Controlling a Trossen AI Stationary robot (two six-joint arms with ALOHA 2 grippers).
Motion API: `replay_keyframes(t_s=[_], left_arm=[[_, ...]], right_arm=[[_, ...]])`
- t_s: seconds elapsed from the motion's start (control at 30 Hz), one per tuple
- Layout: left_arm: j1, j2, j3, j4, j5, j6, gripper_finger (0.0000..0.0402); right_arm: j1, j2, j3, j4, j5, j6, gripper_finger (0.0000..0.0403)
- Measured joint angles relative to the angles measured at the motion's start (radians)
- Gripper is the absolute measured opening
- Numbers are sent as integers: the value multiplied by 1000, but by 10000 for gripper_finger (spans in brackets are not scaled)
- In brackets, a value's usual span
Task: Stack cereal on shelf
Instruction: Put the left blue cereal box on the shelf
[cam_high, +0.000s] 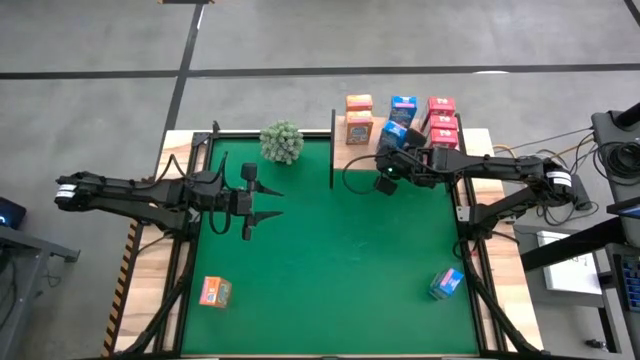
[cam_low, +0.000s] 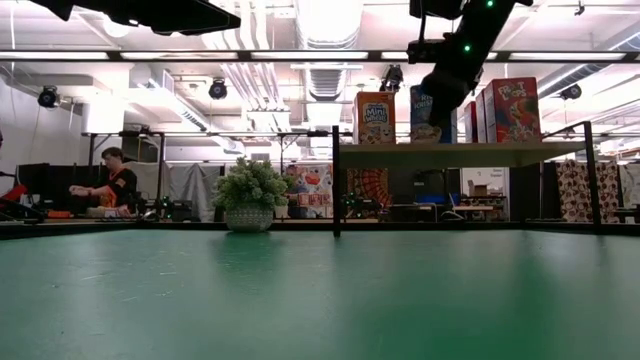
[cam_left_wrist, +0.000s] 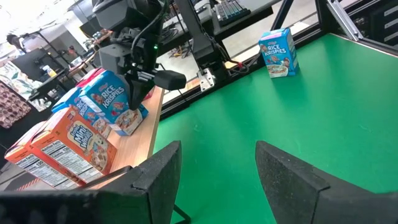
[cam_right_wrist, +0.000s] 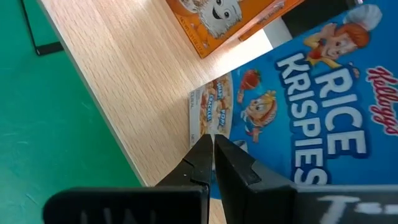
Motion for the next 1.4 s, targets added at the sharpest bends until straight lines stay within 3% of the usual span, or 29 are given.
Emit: replay_keyframes(t_s=[0.67, 1.4], left_arm=[[0, 0, 0, 0, 0, 0, 190], [0, 0, 0, 0, 0, 0, 190]], right_arm=[[0, 0, 0, 35, -1, 52, 9], [-113, 0, -20, 81, -2, -92, 9]])
